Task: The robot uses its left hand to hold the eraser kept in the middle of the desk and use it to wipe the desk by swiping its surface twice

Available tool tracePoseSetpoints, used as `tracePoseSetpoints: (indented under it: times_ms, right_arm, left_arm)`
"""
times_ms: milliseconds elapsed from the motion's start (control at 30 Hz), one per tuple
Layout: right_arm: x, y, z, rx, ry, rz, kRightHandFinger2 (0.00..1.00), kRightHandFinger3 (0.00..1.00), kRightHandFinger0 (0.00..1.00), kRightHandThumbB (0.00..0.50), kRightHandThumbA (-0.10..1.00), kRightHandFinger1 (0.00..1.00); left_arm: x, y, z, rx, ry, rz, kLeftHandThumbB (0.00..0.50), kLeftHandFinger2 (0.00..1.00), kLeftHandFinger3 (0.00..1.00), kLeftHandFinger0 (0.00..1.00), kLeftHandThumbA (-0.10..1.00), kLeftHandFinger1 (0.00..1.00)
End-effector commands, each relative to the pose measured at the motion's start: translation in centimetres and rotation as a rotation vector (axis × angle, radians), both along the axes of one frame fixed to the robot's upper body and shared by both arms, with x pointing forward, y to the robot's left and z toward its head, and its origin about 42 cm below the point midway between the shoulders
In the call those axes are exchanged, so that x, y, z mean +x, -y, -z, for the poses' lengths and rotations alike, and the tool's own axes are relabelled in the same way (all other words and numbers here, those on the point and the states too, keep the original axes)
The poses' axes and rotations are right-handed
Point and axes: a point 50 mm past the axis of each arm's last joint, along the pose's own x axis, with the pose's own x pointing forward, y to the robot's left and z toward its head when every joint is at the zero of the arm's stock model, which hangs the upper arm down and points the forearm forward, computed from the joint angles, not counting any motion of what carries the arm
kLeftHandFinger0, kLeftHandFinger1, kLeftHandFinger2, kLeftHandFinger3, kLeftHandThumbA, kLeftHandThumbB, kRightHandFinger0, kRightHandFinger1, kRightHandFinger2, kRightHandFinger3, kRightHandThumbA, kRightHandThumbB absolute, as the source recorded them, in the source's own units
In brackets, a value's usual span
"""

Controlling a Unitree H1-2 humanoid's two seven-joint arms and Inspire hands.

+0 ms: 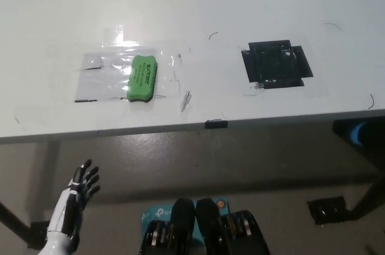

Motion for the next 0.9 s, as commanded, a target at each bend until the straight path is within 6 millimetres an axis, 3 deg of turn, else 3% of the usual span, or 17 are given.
tracePoseSetpoints:
  times_ms: [0, 33, 100, 133, 167, 300, 333, 367, 433, 467, 500, 533, 567, 667, 767, 867]
  right_arm:
    - [0.5, 0.6, -1.6, -0.016, 0.067, 0.017, 1.0, 1.0, 1.0, 0.405, 1.0, 1.0]
    - [0.5, 0.6, -1.5, -0.013, 0.065, 0.013, 1.0, 1.0, 1.0, 0.407, 1.0, 1.0]
    - [0.4, 0.6, -1.5, -0.019, 0.063, 0.019, 1.0, 1.0, 1.0, 0.421, 1.0, 1.0]
    - [0.2, 0.6, -1.5, -0.018, 0.056, 0.022, 1.0, 1.0, 1.0, 0.431, 1.0, 1.0]
    - [0.2, 0.6, -1.5, -0.011, 0.051, 0.032, 1.0, 1.0, 1.0, 0.422, 1.0, 1.0]
    - [0.2, 0.6, -1.6, -0.011, 0.055, 0.035, 1.0, 1.0, 1.0, 0.394, 1.0, 1.0]
    - [0.2, 0.7, -1.6, -0.012, 0.056, 0.036, 1.0, 1.0, 1.0, 0.393, 1.0, 1.0]
    - [0.1, 0.7, -1.6, -0.02, 0.062, 0.027, 1.0, 1.0, 1.0, 0.386, 1.0, 1.0]
    - [0.0, 0.8, -1.7, -0.026, 0.055, 0.027, 1.0, 1.0, 1.0, 0.378, 1.0, 1.0]
    - [0.0, 0.8, -1.7, -0.03, 0.053, 0.022, 1.0, 1.0, 1.0, 0.373, 1.0, 1.0]
    - [0.0, 0.8, -1.7, -0.028, 0.052, 0.022, 1.0, 1.0, 1.0, 0.364, 1.0, 1.0]
    - [0.0, 0.8, -1.7, -0.024, 0.05, 0.023, 1.0, 1.0, 1.0, 0.362, 1.0, 1.0]
    - [0.0, 0.8, -1.7, -0.021, 0.05, 0.016, 1.0, 1.0, 1.0, 0.355, 1.0, 1.0]
    - [-0.1, 0.8, -1.7, -0.022, 0.046, 0.022, 1.0, 1.0, 1.0, 0.365, 1.0, 1.0]
    - [-0.1, 0.8, -1.7, -0.029, 0.038, 0.019, 1.0, 1.0, 1.0, 0.364, 1.0, 1.0]
    - [-0.1, 0.7, -1.6, -0.026, 0.038, 0.023, 1.0, 1.0, 1.0, 0.387, 1.0, 1.0]
  left_arm:
    - [-0.4, 1.5, -5.9, -0.057, 0.148, 0.099, 0.46, 1.0, 1.0, 1.0, 1.0, 1.0]
    - [-0.5, 1.9, -8.5, -0.065, 0.232, 0.113, 0.46, 1.0, 1.0, 1.0, 1.0, 1.0]
    - [-0.5, 2.2, -11.0, -0.064, 0.309, 0.133, 0.47, 1.0, 1.0, 1.0, 1.0, 1.0]
    - [-0.5, 2.7, -14.1, -0.063, 0.375, 0.155, 0.499, 1.0, 1.0, 1.0, 1.0, 1.0]
    - [-0.4, 3.0, -15.6, -0.06, 0.41, 0.173, 0.5, 1.0, 1.0, 1.0, 1.0, 1.0]
    - [0.6, 3.2, -18.9, -0.039, 0.496, 0.236, 0.462, 1.0, 1.0, 1.0, 1.0, 1.0]
    - [1.2, 3.3, -19.7, -0.015, 0.517, 0.25, 0.476, 1.0, 1.0, 1.0, 1.0, 1.0]
    - [3.6, 3.3, -21.1, 0.067, 0.585, 0.262, 0.453, 1.0, 1.0, 1.0, 1.0, 1.0]
    - [5.4, 3.2, -21.4, 0.155, 0.58, 0.25, 0.441, 1.0, 1.0, 1.0, 1.0, 1.0]
    - [7.6, 3.4, -21.5, 0.213, 0.557, 0.235, 0.405, 1.0, 1.0, 1.0, 1.0, 1.0]
    - [8.2, 3.4, -21.4, 0.233, 0.551, 0.235, 0.37, 1.0, 1.0, 1.0, 1.0, 1.0]
    - [9.2, 3.4, -21.3, 0.263, 0.543, 0.234, 0.358, 1.0, 1.0, 1.0, 1.0, 1.0]
    - [11.4, 3.5, -20.7, 0.288, 0.53, 0.246, 0.339, 1.0, 1.0, 1.0, 1.0, 1.0]
    - [15.0, 3.9, -19.7, 0.477, 0.502, 0.256, 0.347, 1.0, 1.0, 1.0, 1.0, 1.0]
    - [17.6, 4.8, -18.9, 0.754, 0.488, 0.284, 0.401, 1.0, 1.0, 1.0, 1.0, 1.0]
    - [19.3, 5.7, -18.8, 1.083, 0.495, 0.335, 0.33, 1.0, 1.0, 1.0, 1.0, 1.0]
